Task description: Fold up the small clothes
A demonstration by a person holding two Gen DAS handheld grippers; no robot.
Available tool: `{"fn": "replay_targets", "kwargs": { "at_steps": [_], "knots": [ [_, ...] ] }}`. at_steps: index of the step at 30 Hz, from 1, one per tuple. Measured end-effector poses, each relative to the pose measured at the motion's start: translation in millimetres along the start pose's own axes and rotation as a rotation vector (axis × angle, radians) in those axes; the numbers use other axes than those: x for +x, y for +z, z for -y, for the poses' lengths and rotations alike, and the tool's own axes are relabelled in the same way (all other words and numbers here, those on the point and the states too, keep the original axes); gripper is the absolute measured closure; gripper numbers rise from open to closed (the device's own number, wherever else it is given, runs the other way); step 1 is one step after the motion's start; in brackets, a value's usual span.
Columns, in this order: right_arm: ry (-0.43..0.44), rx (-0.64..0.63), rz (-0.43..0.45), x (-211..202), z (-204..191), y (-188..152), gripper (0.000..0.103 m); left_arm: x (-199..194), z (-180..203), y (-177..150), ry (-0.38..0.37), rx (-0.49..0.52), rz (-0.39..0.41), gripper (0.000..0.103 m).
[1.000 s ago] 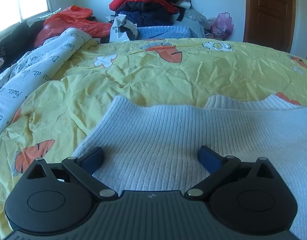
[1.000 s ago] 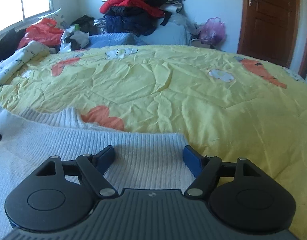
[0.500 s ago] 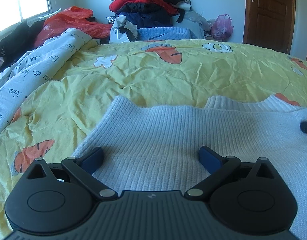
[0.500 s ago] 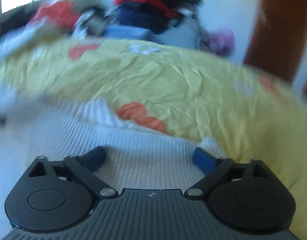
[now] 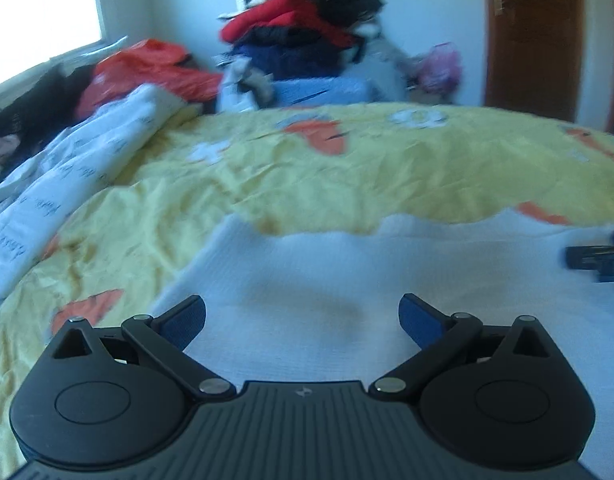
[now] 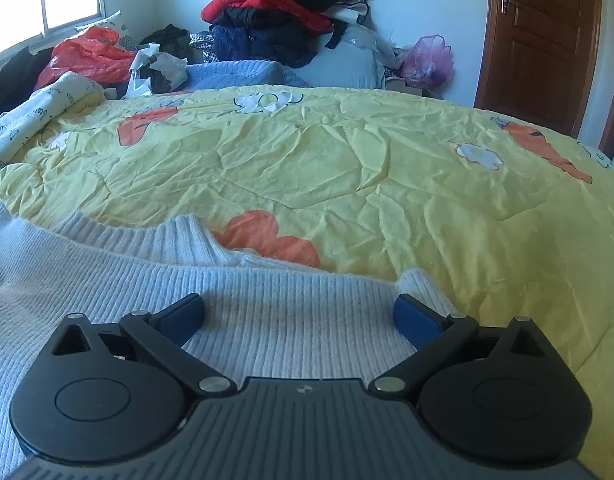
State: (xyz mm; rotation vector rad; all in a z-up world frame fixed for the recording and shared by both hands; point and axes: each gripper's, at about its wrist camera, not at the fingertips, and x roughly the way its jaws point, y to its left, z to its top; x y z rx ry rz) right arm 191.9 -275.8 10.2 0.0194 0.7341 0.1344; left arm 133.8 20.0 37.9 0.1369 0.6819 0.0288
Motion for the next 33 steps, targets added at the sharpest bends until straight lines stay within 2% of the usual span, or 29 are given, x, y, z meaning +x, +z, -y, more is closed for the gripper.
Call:
{"fn": "replay_targets", "kwargs": {
  "at_steps": [2, 4, 7, 10, 13, 15, 17, 20, 23, 24, 27, 30, 33],
  "knots": [
    [0.001, 0.000, 0.001, 0, 1, 0, 0.002, 2, 13, 0, -0.045, 0.048, -0.013, 0.000],
    [0.002, 0.002, 0.001, 0, 1, 0, 0.002, 16, 25, -3, -0.022, 0.095, -0.053, 0.000],
    [0.003, 0.004, 0.002, 1, 1, 0, 0.002, 35, 15, -7, -0.047, 0.012, -0.060, 0.000],
    [0.010, 0.016, 0.001, 1, 2, 0, 0.002, 41, 16, -5, -0.038, 0.015, -0.064, 0.000],
    [0.016, 0.024, 0.003, 0, 3, -1, 0.002, 35, 19, -6, -0.017, 0.016, -0.061, 0.000],
    [0.020, 0.027, 0.006, -1, 4, -1, 0.002, 16, 19, -12, 0.015, -0.017, -0.042, 0.000],
    [0.022, 0.032, 0.009, -1, 4, -1, 0.002, -3, 24, -15, -0.003, -0.038, -0.017, 0.000],
    [0.024, 0.035, 0.007, -1, 4, -1, 0.002, -24, 44, -19, -0.071, 0.022, 0.016, 0.000],
    [0.024, 0.035, 0.008, -1, 5, 0, 0.002, -17, 71, -24, -0.048, 0.145, -0.003, 0.000],
    [0.025, 0.036, 0.009, -1, 5, 0, 0.002, -11, 71, -25, -0.051, 0.129, -0.002, 0.000],
    [0.026, 0.038, 0.008, -1, 5, 0, 0.002, 8, 48, -21, -0.138, -0.034, -0.062, 0.000],
    [0.029, 0.042, 0.009, -1, 5, 0, 0.002, 6, 50, -22, -0.129, -0.002, -0.051, 0.000],
    [0.037, 0.053, 0.016, -2, 7, -1, 0.002, -19, 49, -29, -0.092, -0.030, -0.038, 0.000]
  ]
}}
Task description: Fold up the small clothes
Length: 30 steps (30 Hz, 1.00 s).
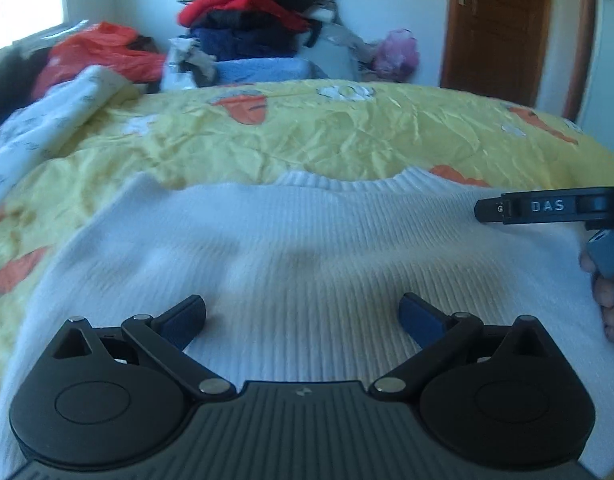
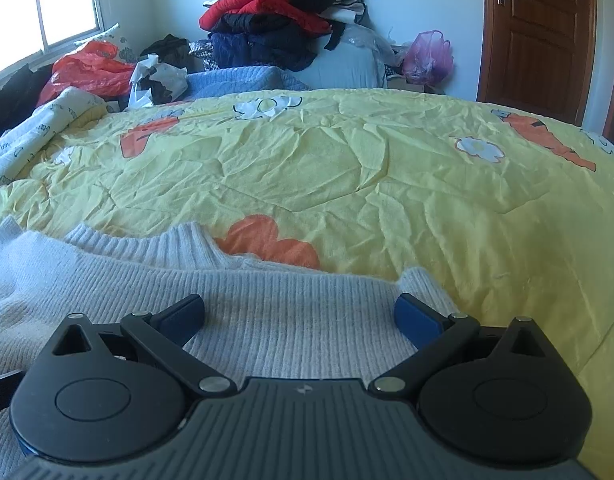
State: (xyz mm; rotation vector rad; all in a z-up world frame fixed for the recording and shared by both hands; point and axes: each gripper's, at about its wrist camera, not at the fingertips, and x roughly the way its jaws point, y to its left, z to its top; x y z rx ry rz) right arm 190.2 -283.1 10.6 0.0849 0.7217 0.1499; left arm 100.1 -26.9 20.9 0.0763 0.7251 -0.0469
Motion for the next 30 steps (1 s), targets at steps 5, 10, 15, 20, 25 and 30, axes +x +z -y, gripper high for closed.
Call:
{"fn": "replay_targets", "kwargs": {
  "at_steps": [5, 10, 15, 20, 25, 30],
  "knots": [
    [0.029, 0.039, 0.016, -3, 6, -1, 0.002, -77, -37, -50, -0.039, -0.175, 0.112, 0.000],
    [0.024, 0.032, 0.016, -3, 4, -1, 0.002, -116, -97, -107, 0.003, -0.505, 0.080, 0.000],
    [0.023, 0.031, 0.017, -3, 4, -1, 0.002, -109, -134, -116, -0.019, -0.703, 0.045, 0.000],
    [0.021, 0.031, 0.021, -4, 5, -1, 0.002, -92, -142, -97, -0.089, -0.816, 0.066, 0.000],
    [0.023, 0.034, 0.023, -4, 6, -1, 0.002, -71, -145, -95, -0.141, -0.979, 0.083, 0.000],
    [0.023, 0.035, 0.024, -4, 6, -1, 0.002, -65, -141, -89, -0.090, -0.995, 0.107, 0.000]
  ]
}}
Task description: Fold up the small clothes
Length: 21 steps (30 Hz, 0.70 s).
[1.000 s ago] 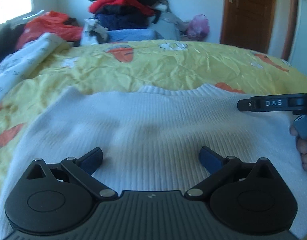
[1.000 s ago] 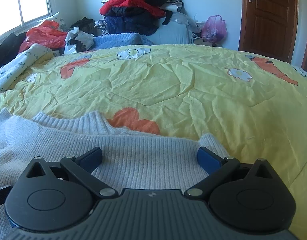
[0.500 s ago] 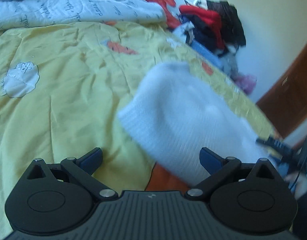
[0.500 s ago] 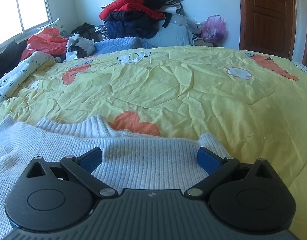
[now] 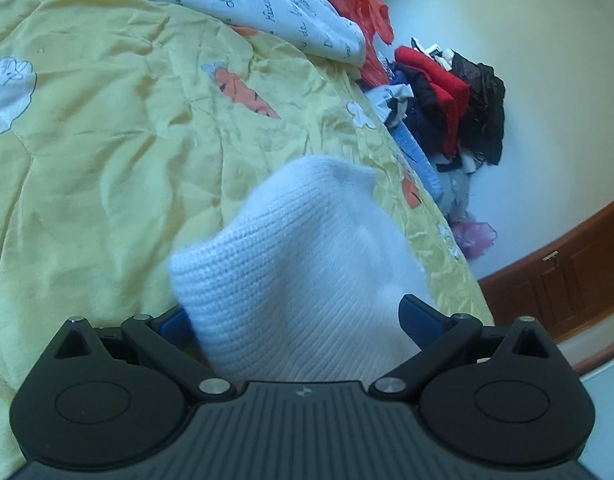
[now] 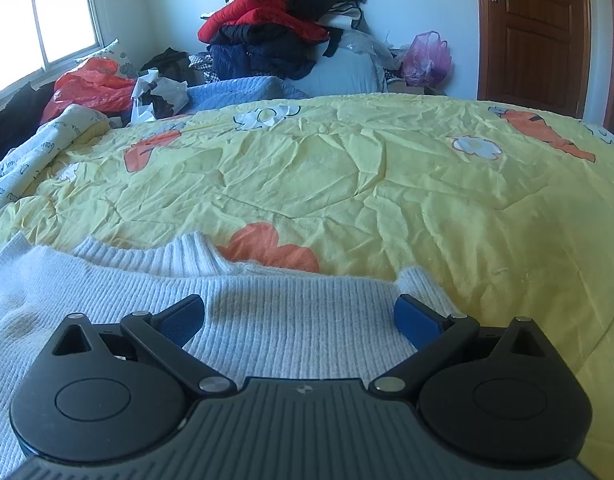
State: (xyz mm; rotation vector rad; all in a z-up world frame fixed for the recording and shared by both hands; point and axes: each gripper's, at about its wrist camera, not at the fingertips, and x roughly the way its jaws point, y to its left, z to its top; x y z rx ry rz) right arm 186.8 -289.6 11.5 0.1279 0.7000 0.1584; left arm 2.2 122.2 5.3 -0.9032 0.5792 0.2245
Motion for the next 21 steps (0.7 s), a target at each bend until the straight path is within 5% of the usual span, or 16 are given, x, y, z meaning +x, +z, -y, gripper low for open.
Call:
{"fn": "replay_targets", "kwargs": {
  "at_steps": [5, 7, 8, 9, 12, 15, 18, 21],
  "knots": [
    [0.001, 0.002, 0.002, -1, 0, 0, 0.002, 3, 6, -3, 0.039, 0.016, 0.048, 0.003],
    [0.001, 0.002, 0.002, -1, 0, 0, 0.002, 6, 13, -3, 0.091, 0.078, 0.040, 0.024],
    [0.002, 0.002, 0.002, -1, 0, 0, 0.002, 7, 13, -2, 0.116, 0.091, 0.029, 0.050],
    [0.002, 0.003, 0.003, -1, 0, 0, 0.002, 8, 10, 0, 0.125, 0.084, 0.017, 0.063],
    [0.003, 0.004, 0.004, -2, 0, 0, 0.002, 6, -1, 8, 0.092, 0.024, -0.019, 0.072],
    [0.004, 0.005, 0.004, -2, 1, -1, 0.002, 2, 11, 9, 0.119, 0.065, -0.009, 0.077],
    [0.007, 0.010, 0.006, -2, 1, 0, 0.002, -14, 53, -1, 0.143, 0.248, 0.080, 0.078],
    [0.016, 0.021, 0.007, -2, 2, 0, 0.002, -25, 118, -47, 0.159, 0.675, 0.192, 0.078]
  ]
}}
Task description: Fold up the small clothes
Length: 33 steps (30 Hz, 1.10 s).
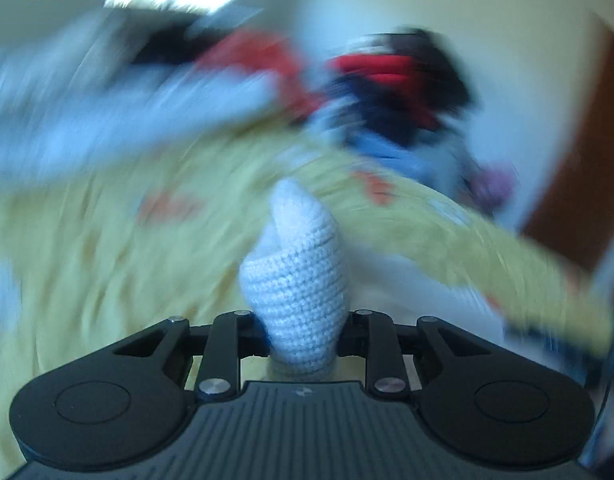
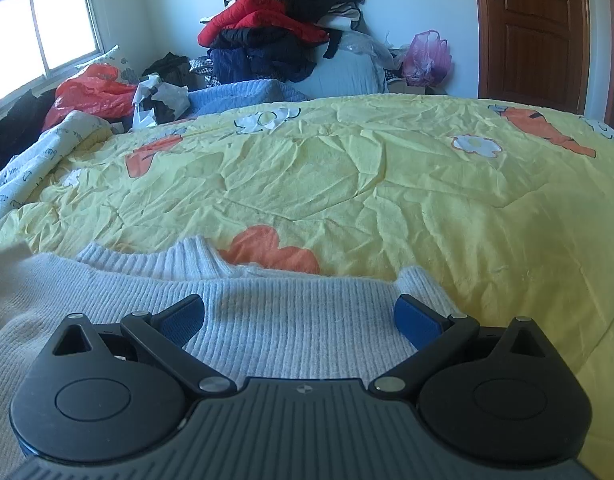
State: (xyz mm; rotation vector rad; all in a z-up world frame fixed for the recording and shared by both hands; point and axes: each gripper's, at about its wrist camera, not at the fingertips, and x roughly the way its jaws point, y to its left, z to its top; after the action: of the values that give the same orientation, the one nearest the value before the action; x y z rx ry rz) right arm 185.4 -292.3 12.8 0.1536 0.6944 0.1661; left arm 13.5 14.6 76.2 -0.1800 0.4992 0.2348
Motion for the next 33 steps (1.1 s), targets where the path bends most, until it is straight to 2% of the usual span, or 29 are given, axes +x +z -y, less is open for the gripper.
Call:
{"fn": "replay_targets", "kwargs": {
  "at_steps": [2, 5, 7, 9, 15, 17, 19, 21, 23, 25, 27, 31, 33],
  "knots": [
    [0.008, 0.011, 0.000, 0, 2, 0, 0.002, -11, 56, -23, 0.000, 0.322, 0.082, 0.078],
    [0.026, 0.034, 0.005, -1, 6, 0, 0.002, -11, 108, -79, -0.002, 0.711, 0.146, 0.078],
    [0.039, 0.049, 0.009, -2, 10, 0, 0.002, -7, 121, -114, -0.002, 0.877, 0.175, 0.078],
    [0.051, 0.066, 0.012, -3, 12, 0, 0.002, -6, 123, -136, 0.029, 0.969, 0.244, 0.078],
    [0.057, 0.075, -0.013, -3, 12, 4, 0.001, -4, 114, -133, 0.028, 0.973, 0.251, 0.078],
    [0.065, 0.102, -0.023, -12, 11, 11, 0.004, -5, 112, -134, 0.031, 0.978, 0.257, 0.078],
    [0.150, 0.159, -0.002, -31, 8, 15, 0.004, -7, 115, -138, 0.034, 0.983, 0.264, 0.078],
    [0.282, 0.187, -0.043, -43, -2, 18, 0.001, -8, 116, -138, 0.038, 0.989, 0.268, 0.077],
    [0.388, 0.175, -0.182, -37, -17, 17, 0.001, -7, 118, -139, 0.038, 0.990, 0.270, 0.077],
    [0.426, 0.184, -0.303, -22, -26, 10, 0.002, -10, 119, -140, 0.040, 0.996, 0.275, 0.077],
    [0.439, 0.219, -0.296, -17, -30, 8, 0.003, -11, 118, -141, 0.041, 1.004, 0.279, 0.077],
    [0.645, 0.421, -0.344, -3, -30, 18, 0.011, -21, 116, -146, 0.038, 1.003, 0.300, 0.077],
    [0.690, 0.417, -0.375, 5, -43, 24, 0.015, -24, 117, -149, 0.043, 1.008, 0.313, 0.077]
  ]
}}
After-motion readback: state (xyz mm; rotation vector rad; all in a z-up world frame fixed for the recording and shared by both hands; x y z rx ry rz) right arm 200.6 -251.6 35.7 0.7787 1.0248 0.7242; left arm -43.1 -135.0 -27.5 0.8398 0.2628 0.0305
